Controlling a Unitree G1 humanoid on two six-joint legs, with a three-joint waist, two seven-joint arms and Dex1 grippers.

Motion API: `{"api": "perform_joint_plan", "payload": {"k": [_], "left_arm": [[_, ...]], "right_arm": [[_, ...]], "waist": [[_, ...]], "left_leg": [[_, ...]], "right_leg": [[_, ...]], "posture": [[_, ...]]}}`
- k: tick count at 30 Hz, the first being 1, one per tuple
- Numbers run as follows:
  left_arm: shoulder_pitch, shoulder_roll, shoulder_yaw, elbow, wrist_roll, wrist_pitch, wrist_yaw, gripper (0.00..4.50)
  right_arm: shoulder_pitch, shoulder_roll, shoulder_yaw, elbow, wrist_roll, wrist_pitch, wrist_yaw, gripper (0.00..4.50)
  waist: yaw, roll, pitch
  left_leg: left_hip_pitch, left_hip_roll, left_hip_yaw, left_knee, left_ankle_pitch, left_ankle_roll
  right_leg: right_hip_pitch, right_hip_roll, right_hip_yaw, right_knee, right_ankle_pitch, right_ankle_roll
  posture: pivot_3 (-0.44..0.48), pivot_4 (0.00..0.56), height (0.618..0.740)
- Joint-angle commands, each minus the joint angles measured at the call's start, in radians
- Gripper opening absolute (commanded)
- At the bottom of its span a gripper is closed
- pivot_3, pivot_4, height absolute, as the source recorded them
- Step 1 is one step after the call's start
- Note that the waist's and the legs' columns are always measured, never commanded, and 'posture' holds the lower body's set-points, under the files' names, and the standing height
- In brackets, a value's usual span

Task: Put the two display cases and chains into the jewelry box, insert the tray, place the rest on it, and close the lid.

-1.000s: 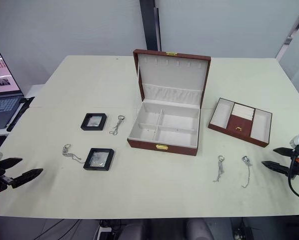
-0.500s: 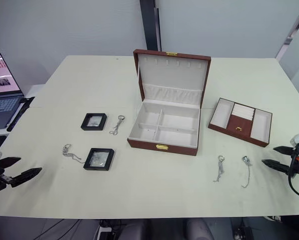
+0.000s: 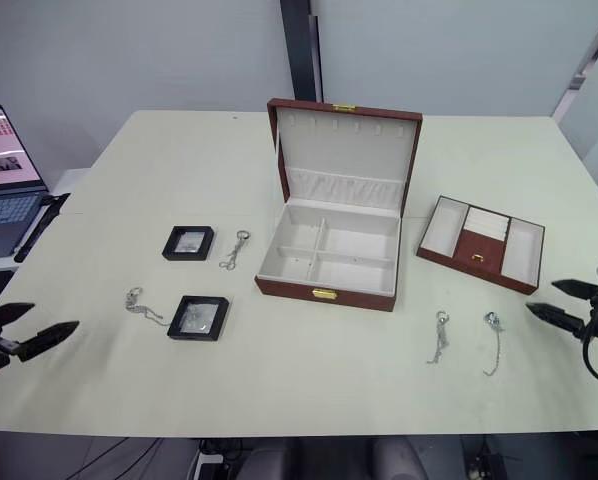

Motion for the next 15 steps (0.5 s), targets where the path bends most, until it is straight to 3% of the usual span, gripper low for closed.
{"api": "perform_joint_plan", "payload": {"k": [1,8,10,15], "left_arm": [[-0.049,-0.035,-0.003,-0.106,-0.067,0.073,0.038,4.50],[-0.238,-0.116,-0.216,-0.184,-0.034,0.103,0.092,4.50],[-0.303,-0.146,-0.277,-0.173,-0.021,0.095,0.098,4.50],[-0.413,-0.213,-0.400,-0.144,0.031,0.064,0.110,3.36]], "right_arm": [[0.005,0.041,-0.054,-0.178,0.088,0.094,-0.081,4.46],[-0.050,0.184,0.052,-0.410,0.077,0.159,-0.280,4.46],[-0.062,0.217,0.101,-0.446,0.051,0.151,-0.313,4.09],[-0.101,0.271,0.210,-0.438,-0.061,0.096,-0.403,2.59]], "waist": [[0.000,0.000,0.000],[0.001,0.000,0.000],[0.001,0.000,0.000],[0.001,0.000,0.000]], "left_leg": [[0.000,0.000,0.000,0.000,0.000,0.000],[-0.002,-0.001,-0.002,0.002,0.000,0.000],[-0.002,-0.001,-0.002,0.002,0.000,0.000],[-0.006,-0.001,-0.003,0.003,0.000,0.000]], "right_leg": [[0.000,0.000,0.000,0.000,0.000,0.000],[0.000,0.000,0.000,0.001,0.000,0.000],[-0.001,0.000,0.000,0.001,0.000,0.000],[-0.003,0.000,-0.001,0.001,0.000,0.000]], "posture": [[0.000,0.150,0.740],[0.000,0.150,0.740],[0.000,0.150,0.740],[0.000,0.150,0.740]]}}
